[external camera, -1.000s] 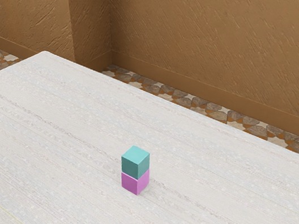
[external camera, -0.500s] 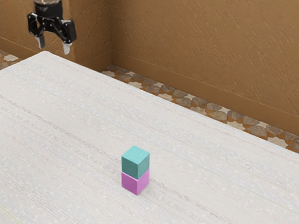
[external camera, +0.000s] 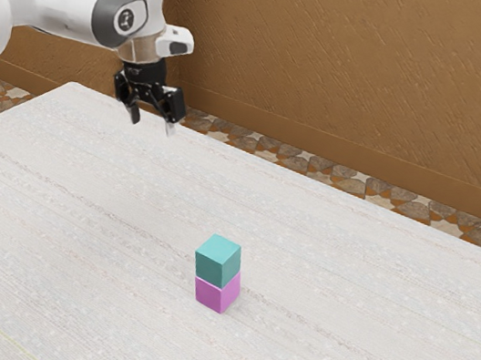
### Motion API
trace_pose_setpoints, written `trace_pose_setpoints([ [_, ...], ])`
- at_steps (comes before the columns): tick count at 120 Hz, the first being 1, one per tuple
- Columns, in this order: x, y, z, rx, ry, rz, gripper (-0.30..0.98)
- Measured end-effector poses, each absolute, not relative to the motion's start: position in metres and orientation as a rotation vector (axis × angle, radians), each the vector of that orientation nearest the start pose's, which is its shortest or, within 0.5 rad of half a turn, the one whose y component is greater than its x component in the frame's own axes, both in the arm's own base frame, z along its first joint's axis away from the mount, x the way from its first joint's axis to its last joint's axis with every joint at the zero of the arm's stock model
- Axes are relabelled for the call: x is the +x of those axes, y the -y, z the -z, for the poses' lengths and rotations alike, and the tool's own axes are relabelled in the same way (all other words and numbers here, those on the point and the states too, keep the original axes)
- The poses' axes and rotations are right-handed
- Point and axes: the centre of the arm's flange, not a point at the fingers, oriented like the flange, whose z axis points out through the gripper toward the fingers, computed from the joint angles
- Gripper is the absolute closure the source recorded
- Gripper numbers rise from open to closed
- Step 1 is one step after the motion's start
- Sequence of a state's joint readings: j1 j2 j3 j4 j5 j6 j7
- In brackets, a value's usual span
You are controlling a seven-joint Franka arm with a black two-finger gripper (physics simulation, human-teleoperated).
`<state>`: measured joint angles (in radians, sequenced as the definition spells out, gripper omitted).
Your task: Pick up the blue block with one arm, and put the blue block on the table with one arm
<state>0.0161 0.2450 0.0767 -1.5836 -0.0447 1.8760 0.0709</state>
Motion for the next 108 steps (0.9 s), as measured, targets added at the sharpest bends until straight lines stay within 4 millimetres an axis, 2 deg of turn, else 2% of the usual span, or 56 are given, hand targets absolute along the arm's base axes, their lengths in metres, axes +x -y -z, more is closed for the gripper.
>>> trace_pose_setpoints([
  [32, 0.639, -0.001, -0.499, -3.147, -0.017, 0.094, 0.02],
  [41, 0.635, 0.011, -0.489, -3.154, -0.025, 0.062, 0.02],
  [53, 0.622, 0.029, -0.465, -3.162, -0.037, 0.007, 0.02],
  [72, 0.599, 0.074, -0.437, -3.147, -0.106, -0.029, 0.02],
  [81, 0.583, 0.082, -0.418, -3.139, -0.104, -0.046, 0.02],
  [92, 0.573, 0.094, -0.408, -3.14, -0.102, -0.025, 0.02],
  [108, 0.568, 0.125, -0.408, -3.15, -0.139, 0.037, 0.02],
])
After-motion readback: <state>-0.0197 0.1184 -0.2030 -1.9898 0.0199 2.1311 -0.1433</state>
